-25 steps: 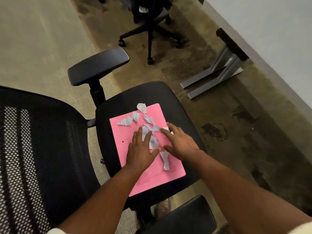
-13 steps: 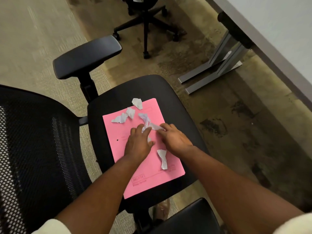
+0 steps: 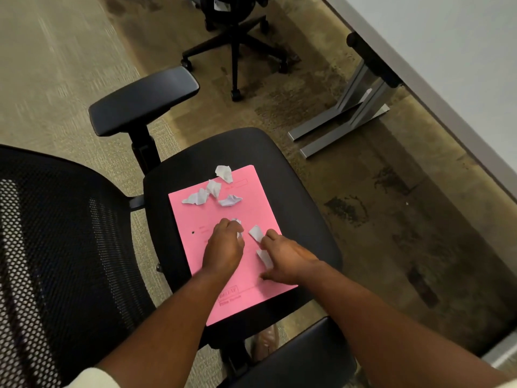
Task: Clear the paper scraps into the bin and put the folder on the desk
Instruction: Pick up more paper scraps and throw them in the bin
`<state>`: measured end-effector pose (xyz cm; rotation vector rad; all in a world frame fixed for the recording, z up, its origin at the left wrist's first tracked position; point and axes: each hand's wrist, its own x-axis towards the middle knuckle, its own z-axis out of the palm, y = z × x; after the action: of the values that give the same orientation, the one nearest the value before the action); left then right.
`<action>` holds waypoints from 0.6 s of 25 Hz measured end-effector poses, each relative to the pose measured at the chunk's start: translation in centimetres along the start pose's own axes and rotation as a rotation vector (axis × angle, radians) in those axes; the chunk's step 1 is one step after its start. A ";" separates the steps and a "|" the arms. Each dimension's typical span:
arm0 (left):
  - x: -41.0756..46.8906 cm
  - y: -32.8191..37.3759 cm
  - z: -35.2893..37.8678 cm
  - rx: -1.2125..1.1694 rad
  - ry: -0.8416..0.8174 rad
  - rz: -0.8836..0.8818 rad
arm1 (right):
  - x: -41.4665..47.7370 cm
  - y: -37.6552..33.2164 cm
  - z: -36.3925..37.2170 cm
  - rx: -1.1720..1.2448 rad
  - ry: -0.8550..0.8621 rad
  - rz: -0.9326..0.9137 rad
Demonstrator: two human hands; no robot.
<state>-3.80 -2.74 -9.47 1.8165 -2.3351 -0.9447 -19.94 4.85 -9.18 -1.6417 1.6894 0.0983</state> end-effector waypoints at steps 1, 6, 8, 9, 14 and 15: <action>-0.3 0.0 -0.1 0.003 -0.002 0.006 | 0.0 -0.3 0.2 -0.047 -0.011 0.002; -1.4 -0.4 -0.6 -0.010 -0.002 0.025 | -0.1 -1.1 -0.5 0.020 -0.018 0.108; -2.0 -0.2 -1.1 -0.018 -0.007 0.035 | -0.7 -1.2 -1.2 0.069 0.045 0.116; -2.3 0.1 -1.5 -0.026 -0.008 0.044 | -1.3 -1.5 -1.7 0.083 0.087 0.107; -4.2 2.6 -4.5 -0.064 0.034 0.101 | -5.0 -3.9 -5.0 0.195 0.313 0.171; -4.7 3.3 -5.3 -0.069 0.041 0.116 | -5.9 -4.5 -5.7 0.212 0.356 0.191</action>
<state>-3.14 -0.45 -2.05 1.6403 -2.3243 -0.9509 -19.35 5.87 0.13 -1.3957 2.0441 -0.2879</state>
